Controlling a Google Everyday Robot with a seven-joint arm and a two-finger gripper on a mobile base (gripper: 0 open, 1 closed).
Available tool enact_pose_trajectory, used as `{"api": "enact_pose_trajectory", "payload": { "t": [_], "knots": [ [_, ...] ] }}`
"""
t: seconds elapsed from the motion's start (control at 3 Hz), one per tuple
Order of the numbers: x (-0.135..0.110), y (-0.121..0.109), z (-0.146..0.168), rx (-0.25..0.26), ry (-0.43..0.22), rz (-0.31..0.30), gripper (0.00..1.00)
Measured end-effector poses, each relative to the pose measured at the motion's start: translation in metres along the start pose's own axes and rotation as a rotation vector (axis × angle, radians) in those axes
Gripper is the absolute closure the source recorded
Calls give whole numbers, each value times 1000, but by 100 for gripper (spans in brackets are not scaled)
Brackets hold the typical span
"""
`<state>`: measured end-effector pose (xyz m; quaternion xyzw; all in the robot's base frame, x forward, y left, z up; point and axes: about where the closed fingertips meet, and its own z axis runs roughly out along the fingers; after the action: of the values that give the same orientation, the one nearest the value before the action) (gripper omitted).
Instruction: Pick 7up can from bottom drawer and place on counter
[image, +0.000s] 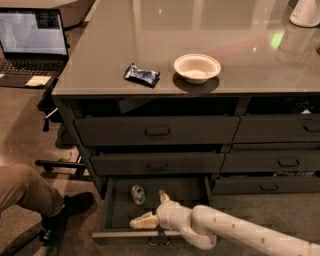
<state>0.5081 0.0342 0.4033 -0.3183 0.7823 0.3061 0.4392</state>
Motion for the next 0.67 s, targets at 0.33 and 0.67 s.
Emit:
{"api": "enact_pose_trajectory", "payload": {
  "t": [0.33, 0.67],
  "knots": [
    [30, 14, 17, -27, -2, 78, 0],
    [30, 14, 17, -28, -2, 78, 0]
  ]
}}
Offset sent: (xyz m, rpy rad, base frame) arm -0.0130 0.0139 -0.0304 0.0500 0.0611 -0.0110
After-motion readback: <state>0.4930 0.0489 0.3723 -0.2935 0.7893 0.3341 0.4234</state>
